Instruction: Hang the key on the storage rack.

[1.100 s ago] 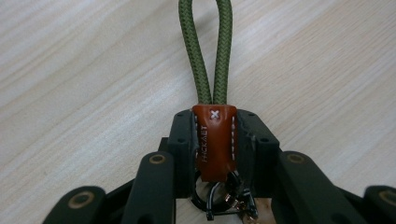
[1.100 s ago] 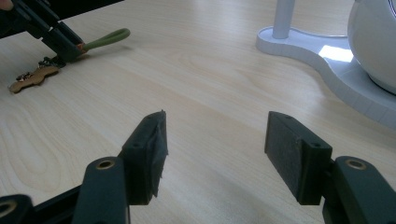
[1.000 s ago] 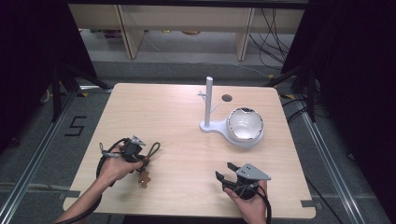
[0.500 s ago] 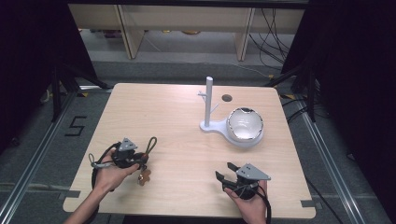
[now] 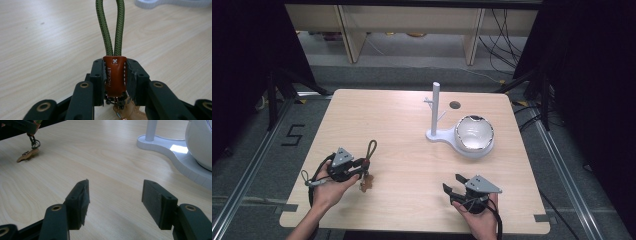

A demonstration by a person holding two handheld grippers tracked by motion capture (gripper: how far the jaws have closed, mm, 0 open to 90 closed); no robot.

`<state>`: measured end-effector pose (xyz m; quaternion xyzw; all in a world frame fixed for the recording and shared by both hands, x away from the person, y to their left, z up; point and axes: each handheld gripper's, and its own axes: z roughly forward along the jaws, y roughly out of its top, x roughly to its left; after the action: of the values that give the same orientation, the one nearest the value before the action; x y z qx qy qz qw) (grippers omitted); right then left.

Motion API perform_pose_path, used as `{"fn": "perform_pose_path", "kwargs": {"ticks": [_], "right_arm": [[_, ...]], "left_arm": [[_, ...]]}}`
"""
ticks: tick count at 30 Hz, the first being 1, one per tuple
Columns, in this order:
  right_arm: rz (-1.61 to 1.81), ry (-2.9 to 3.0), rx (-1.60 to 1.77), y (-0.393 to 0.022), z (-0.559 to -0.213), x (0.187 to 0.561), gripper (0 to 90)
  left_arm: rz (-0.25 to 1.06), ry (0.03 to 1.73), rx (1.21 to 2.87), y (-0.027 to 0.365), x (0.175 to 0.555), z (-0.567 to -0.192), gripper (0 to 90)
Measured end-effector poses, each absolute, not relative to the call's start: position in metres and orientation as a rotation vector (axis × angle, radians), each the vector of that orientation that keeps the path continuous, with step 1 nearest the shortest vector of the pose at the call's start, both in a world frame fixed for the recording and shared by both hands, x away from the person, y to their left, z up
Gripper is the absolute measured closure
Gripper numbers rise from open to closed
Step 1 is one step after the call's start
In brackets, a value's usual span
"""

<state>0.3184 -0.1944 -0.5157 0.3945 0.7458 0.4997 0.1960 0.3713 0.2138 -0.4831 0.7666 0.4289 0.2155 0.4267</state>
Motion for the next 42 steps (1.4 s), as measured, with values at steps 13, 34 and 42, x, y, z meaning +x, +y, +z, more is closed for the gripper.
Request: {"fn": "perform_pose_path", "kwargs": {"ticks": [13,34,42], "right_arm": [[1.412,2.076,1.095,-0.195,-0.517,0.319,39.7],[1.412,2.083,1.092,-0.195,-0.517,0.320,39.4],[1.404,2.085,1.092,-0.195,-0.516,0.319,39.2]], "left_arm": [[0.600,1.032,1.836,0.211,0.374,-0.469,68.4],[0.657,0.966,1.781,0.198,0.381,-0.442,68.3],[0.660,0.954,1.765,0.193,0.384,-0.436,68.4]]}}
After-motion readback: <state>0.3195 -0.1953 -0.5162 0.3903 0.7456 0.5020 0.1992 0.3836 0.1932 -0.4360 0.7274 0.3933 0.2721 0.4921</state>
